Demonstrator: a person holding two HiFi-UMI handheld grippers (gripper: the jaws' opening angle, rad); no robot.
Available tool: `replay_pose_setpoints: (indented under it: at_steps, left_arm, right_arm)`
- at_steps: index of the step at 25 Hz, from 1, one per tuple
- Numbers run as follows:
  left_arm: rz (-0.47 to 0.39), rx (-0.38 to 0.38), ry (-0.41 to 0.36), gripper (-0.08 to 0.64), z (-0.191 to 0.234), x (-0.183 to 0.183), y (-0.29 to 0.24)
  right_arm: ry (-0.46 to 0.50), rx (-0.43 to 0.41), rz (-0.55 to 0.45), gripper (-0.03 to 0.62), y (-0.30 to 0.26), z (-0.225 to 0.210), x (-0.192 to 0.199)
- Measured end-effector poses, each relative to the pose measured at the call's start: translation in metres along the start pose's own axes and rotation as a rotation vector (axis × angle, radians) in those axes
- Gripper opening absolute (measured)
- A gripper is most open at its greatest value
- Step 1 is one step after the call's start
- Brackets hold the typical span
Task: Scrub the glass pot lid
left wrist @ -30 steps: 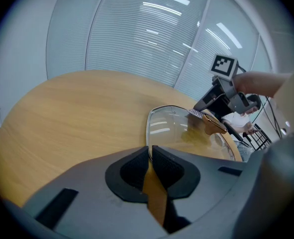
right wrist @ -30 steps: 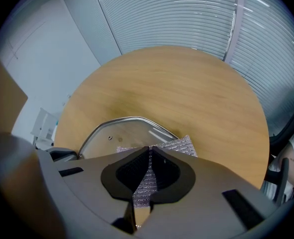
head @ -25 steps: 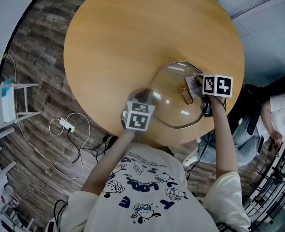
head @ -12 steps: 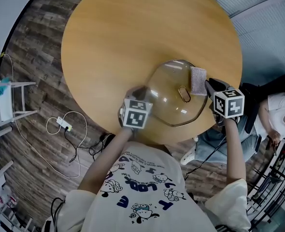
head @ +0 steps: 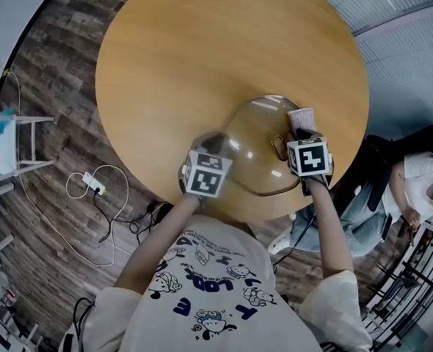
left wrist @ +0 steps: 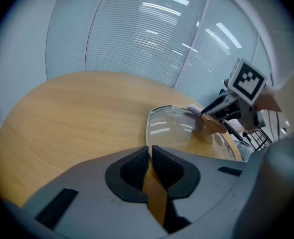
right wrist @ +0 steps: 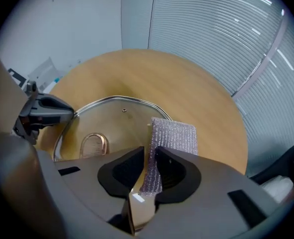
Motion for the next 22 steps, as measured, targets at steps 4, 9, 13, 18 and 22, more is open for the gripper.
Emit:
replay_pose_setpoints:
  at_steps: [4,9,13,18,22]
  left_arm:
    - [-0.001,0.001,-0.001,0.034,0.001,-0.003,0.001]
    - [-0.002,-0.001,-0.002,0.034,0.0,-0.003,0.0]
    - [-0.003,0.0,-0.002,0.034,-0.001,-0.004,0.0]
    - [-0.005,-0.003,-0.006,0.034,-0.001,-0.004,-0.001]
    - [-0.004,-0.007,-0.009,0.033,-0.001,-0.003,-0.001]
  right_arm:
    - [0.022,-0.004,-0.003,0.057,-0.001,-0.006,-0.001]
    - [-0.047,-0.104,0.039,0.049,0.003,-0.014,0.0]
    - [-0.063,-0.136,0.064,0.048,0.006,-0.017,0.008]
    - [-0.076,-0.173,0.096,0.046,0.009,-0.016,0.026]
    - [-0.099,-0.2,0.11,0.046,0.016,-0.012,0.035]
Point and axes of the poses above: the fingertips, and each gripper's own axes: y backward along the fingers, z to its left, x out of its underside, the point moved 5 cm from there along y, backward along the fingers, and after that the axes turned 14 degrees about -y, right-handed, at the moved point
